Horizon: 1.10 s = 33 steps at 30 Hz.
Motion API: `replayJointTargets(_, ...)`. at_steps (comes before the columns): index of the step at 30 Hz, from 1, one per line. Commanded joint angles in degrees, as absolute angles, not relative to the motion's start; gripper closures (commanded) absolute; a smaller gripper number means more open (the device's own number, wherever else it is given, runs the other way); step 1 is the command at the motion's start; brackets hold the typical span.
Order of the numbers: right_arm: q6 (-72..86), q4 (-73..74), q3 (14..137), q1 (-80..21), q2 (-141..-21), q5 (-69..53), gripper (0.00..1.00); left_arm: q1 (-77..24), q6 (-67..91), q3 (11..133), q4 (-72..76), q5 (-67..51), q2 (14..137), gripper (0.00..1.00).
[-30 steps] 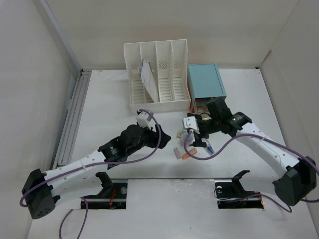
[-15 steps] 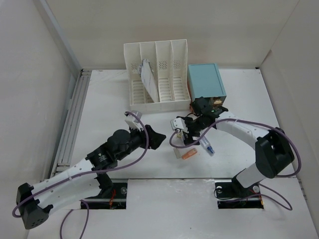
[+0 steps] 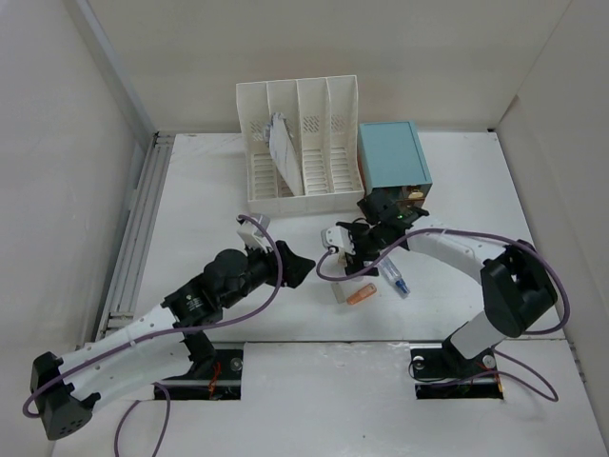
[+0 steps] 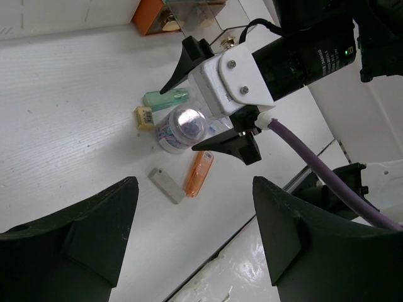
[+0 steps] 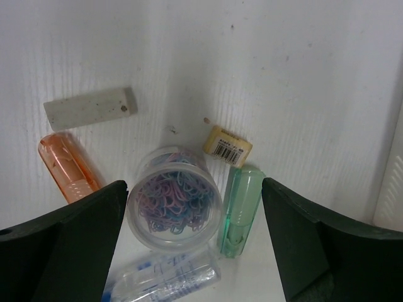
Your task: Organize the desk
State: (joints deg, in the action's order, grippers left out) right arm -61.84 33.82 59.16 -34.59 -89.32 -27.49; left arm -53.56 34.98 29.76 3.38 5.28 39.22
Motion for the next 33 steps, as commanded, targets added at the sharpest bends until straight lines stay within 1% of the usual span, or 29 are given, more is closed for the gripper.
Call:
replayJointTargets(1, -60.47, 31.99, 57.58, -34.98, -88.07, -25.66, 0.08, -53.79, 34.63, 29.44, 4.75, 5.36, 38.06, 0.29)
replayJointTargets(6, -59.33, 30.68, 55.63, -36.12, -87.01, -21.63, 0.08, -53.79, 34.63, 29.44, 4.75, 5.36, 38.06, 0.29)
replayJointTargets(11, -58.8, 29.53, 53.62, -36.12, -86.4, -19.69, 0.11, -53.79, 34.63, 29.97, 4.75, 5.36, 37.53, 0.29)
replayJointTargets(13, -58.19, 28.48, 53.61, -36.12, -86.4, -19.69, 0.14, -53.79, 34.63, 29.97, 4.75, 5.36, 37.53, 0.29)
replayJointTargets(14, -58.18, 28.48, 53.61, -36.12, -86.4, -19.69, 0.19, -53.79, 34.63, 29.97, 4.22, 5.36, 37.53, 0.29)
replayJointTargets(16, -57.66, 28.48, 54.23, -36.12, -87.53, -19.69, 0.25, -53.79, 34.63, 29.97, 4.22, 5.36, 37.53, 0.29)
replayJointTargets(17, -57.05, 27.78, 54.23, -36.12, -87.54, -19.69, 0.31, -53.79, 34.63, 29.97, 4.22, 5.36, 37.53, 0.29)
replayJointTargets(18, -56.43, 27.77, 54.84, -36.12, -88.06, -19.69, 0.33, -53.79, 34.63, 29.97, 3.61, 5.36, 36.92, 0.29)
replayJointTargets(19, -56.43, 27.77, 54.84, -36.12, -88.07, -20.21, 0.33, -53.79, 34.63, 29.97, 3.6, 5.36, 36.91, 0.29)
replayJointTargets(20, -56.43, 27.16, 54.84, -36.12, -88.07, -20.21, 0.36, -53.79, 34.63, 30.49, 3.6, 5.36, 36.91, 0.29)
replayJointTargets(23, -55.81, 27.16, 55.37, -36.65, -88.59, -20.74, 0.48, -53.79, 34.63, 30.5, 2.55, 5.89, 36.39, 0.29)
replayJointTargets(24, -55.81, 27.16, 55.37, -36.65, -89.12, -21.26, 0.54, -53.79, 34.63, 30.5, 2.55, 5.89, 36.39, 0.29)
replayJointTargets(26, -55.28, 27.95, 55.9, -36.65, -89.12, -22.66, 0.59, -53.79, 34.63, 30.5, 2.55, 5.89, 35.77, 0.29)
replayJointTargets(28, -55.28, 29.97, 56.59, -36.65, -88.25, -24.16, 0.63, -53.79, 34.63, 30.5, 1.93, 5.89, 35.16, 0.29)
replayJointTargets(33, -56.51, 37.43, 60.46, -36.65, -82.8, -31.54, 0.63, -53.79, 34.63, 31.55, 1.32, 5.89, 34.63, 0.29)
